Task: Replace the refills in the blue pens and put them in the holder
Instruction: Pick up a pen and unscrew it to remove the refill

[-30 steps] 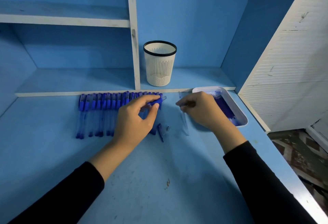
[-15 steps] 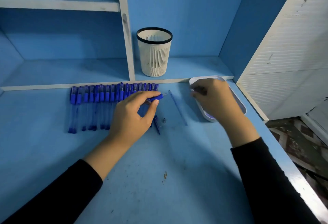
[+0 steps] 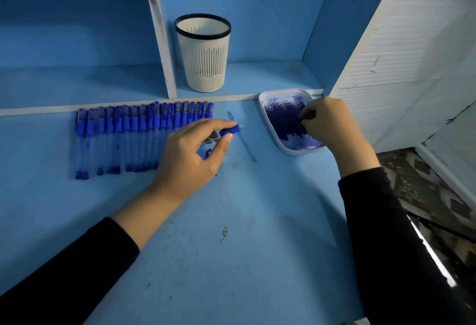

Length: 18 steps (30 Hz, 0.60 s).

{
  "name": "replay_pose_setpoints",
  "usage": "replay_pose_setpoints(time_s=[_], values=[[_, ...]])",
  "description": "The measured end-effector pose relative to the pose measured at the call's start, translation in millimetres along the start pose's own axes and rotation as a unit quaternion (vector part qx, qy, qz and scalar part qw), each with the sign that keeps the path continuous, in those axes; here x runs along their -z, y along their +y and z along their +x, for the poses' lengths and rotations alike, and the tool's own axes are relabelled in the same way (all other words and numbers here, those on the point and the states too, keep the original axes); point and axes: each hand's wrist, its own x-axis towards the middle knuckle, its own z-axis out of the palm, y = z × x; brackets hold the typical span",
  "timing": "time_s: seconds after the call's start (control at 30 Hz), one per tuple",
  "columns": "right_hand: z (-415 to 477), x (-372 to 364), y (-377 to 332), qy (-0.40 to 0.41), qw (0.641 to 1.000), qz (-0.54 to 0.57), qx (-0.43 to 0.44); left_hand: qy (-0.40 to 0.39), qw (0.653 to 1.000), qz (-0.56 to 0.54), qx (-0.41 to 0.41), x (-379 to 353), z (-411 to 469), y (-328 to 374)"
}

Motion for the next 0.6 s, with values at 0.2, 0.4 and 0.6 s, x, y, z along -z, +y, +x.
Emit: replay_pose_setpoints(time_s=[0.2,0.4,0.6], values=[[-1.2,0.5,0.2,-0.001,1.0,-0.002,0.012,-0.005,1.0,0.013,-0.014,1.9,-0.9,0.8],[-1.4,0.6,0.9,-0.012,1.0,0.012,0.011,-0.016,1.0,0.007,-0.011,3.3,-1.5,0.3],[1.3,-3.8,2.7,-0.011,1.0,-0.018,0.019,-0.015,1.0,0.002,-0.002,2.4,-1.7,-0.6]])
